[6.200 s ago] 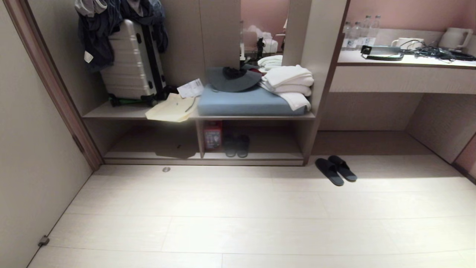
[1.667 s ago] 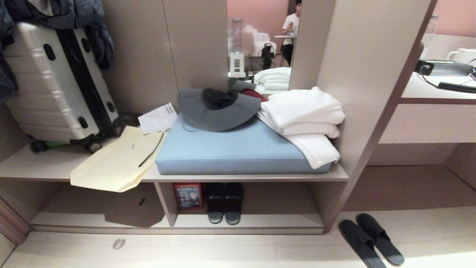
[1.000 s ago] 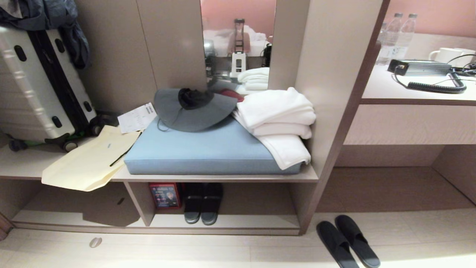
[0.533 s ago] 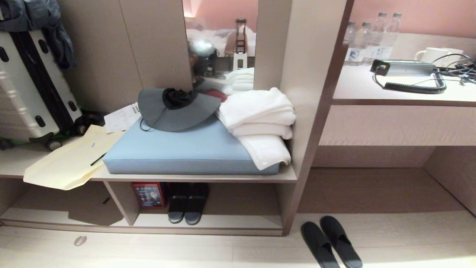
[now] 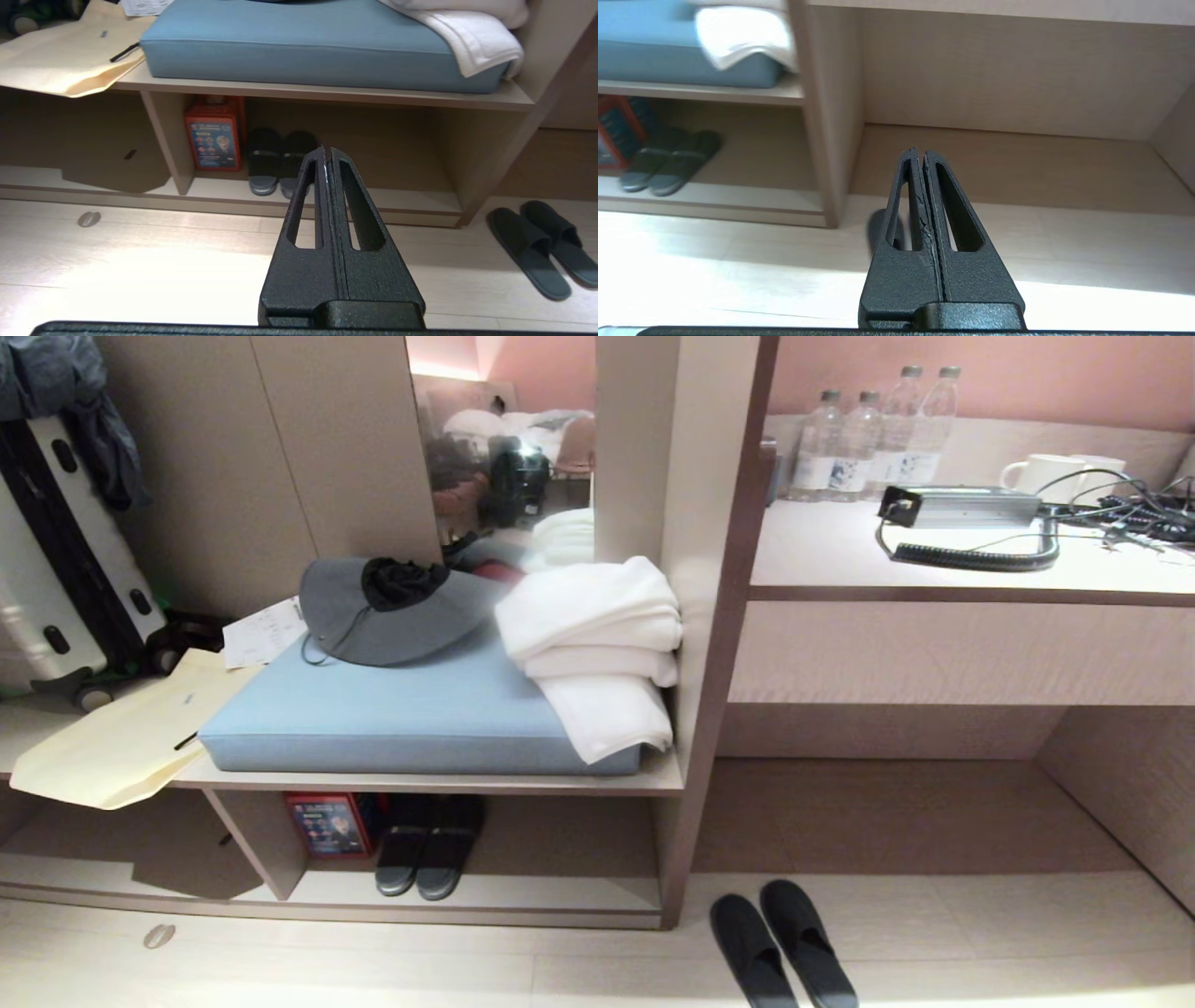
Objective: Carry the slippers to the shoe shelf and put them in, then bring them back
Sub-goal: Pick up the slippers on the floor
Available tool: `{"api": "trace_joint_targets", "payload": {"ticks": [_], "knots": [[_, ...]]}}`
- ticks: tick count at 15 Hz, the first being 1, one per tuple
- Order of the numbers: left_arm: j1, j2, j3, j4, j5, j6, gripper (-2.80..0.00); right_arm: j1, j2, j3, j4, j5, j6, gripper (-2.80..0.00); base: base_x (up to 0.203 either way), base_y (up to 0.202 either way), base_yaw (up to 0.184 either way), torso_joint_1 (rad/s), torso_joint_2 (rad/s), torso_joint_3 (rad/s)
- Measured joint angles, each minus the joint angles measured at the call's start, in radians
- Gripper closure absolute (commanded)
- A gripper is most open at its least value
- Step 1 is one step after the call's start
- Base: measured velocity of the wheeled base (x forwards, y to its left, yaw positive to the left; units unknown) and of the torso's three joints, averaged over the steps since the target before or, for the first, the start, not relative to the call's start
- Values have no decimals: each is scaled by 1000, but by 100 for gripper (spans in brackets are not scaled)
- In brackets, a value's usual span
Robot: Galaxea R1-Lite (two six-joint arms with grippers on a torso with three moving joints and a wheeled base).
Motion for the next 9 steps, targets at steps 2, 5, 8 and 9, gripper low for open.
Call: {"api": "trace_joint_targets", "payload": {"ticks": [2, 5, 8, 9], "knots": [[0, 0, 0, 0, 0, 3, 0, 0, 0, 0, 0, 0, 0, 0, 0, -170, 2, 3, 2, 4], [0, 0, 0, 1, -1, -1, 0, 0, 0, 0, 0, 0, -1, 0, 0, -36, 0, 1, 2, 1], [0, 0, 0, 1, 0, 1, 0, 0, 0, 0, -2, 0, -1, 0, 0, 0, 0, -1, 5, -45], [0, 0, 0, 1, 0, 2, 0, 0, 0, 0, -2, 1, -1, 0, 0, 0, 0, 7, 2, -173]]}}
